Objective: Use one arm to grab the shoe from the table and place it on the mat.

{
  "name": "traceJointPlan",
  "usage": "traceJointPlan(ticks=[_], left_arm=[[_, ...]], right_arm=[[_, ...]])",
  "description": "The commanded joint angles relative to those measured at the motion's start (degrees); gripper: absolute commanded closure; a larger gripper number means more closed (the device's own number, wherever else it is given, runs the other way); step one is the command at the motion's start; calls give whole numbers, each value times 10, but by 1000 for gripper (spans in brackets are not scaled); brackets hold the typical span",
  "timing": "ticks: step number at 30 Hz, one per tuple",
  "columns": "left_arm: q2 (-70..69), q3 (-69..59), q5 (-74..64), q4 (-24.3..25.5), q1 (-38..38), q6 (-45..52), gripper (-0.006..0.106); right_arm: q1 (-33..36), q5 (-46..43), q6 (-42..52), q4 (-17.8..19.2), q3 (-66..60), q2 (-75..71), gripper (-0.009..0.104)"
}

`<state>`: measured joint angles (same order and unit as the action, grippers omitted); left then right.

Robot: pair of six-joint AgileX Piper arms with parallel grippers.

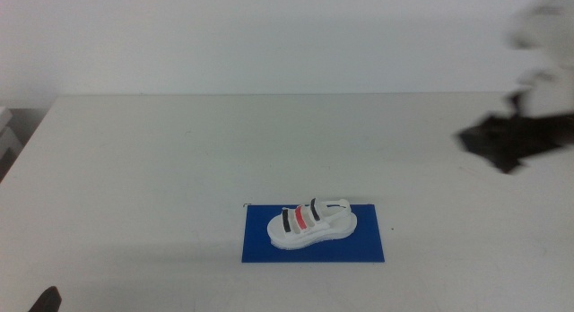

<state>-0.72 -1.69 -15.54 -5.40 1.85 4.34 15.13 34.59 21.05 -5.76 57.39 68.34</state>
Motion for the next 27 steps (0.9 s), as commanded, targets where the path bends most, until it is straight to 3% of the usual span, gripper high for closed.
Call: traceJointPlan(ticks=[1,10,16,20,24,27], left_arm=[[-8,-4,46,-4,2,-2,7],[-8,-4,46,-4,2,-2,7],[-8,-4,46,-4,2,-2,7],[-8,-4,46,-4,2,-2,7],[-8,-4,46,-4,2,-2,7],[-8,-4,46,-4,2,-2,7]], right_arm=[[-32,-68,-38,-4,-47,-85,28],[-101,-170,-149,62,-270,-335,28],[-101,-268,-155,69,-381,-464,28],[-101,-269,-155,71,-415,-512,28],[-101,-276,-155,111,-453,-530,28],[-101,-277,-155,121,-485,-554,28]])
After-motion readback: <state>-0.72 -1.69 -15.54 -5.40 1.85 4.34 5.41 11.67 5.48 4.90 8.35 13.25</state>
